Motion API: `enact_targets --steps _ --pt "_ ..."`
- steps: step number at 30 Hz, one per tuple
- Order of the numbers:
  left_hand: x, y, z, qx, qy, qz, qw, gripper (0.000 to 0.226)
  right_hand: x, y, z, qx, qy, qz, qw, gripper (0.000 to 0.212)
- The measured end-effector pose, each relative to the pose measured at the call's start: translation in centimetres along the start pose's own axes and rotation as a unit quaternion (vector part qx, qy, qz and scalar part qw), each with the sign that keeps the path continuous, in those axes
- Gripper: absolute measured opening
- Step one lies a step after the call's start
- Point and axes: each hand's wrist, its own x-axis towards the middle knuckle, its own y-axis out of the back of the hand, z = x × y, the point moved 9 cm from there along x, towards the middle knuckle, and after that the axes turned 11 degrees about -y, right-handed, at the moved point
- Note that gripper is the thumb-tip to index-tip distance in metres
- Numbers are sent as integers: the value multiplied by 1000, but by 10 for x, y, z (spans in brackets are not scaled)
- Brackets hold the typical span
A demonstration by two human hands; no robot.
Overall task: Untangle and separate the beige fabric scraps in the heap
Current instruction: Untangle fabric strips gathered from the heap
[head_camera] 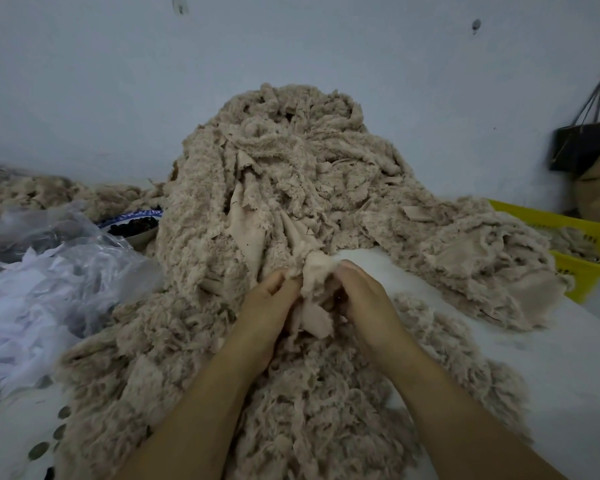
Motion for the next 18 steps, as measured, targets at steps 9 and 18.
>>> enact_targets --steps 9,18 --pt "2 10 12 44 -71 47 995 16 0 -2 7 -132 3 14 991 24" --pt "3 60 3 135 -80 227 961 5 4 52 5 286 -37 94 953 49"
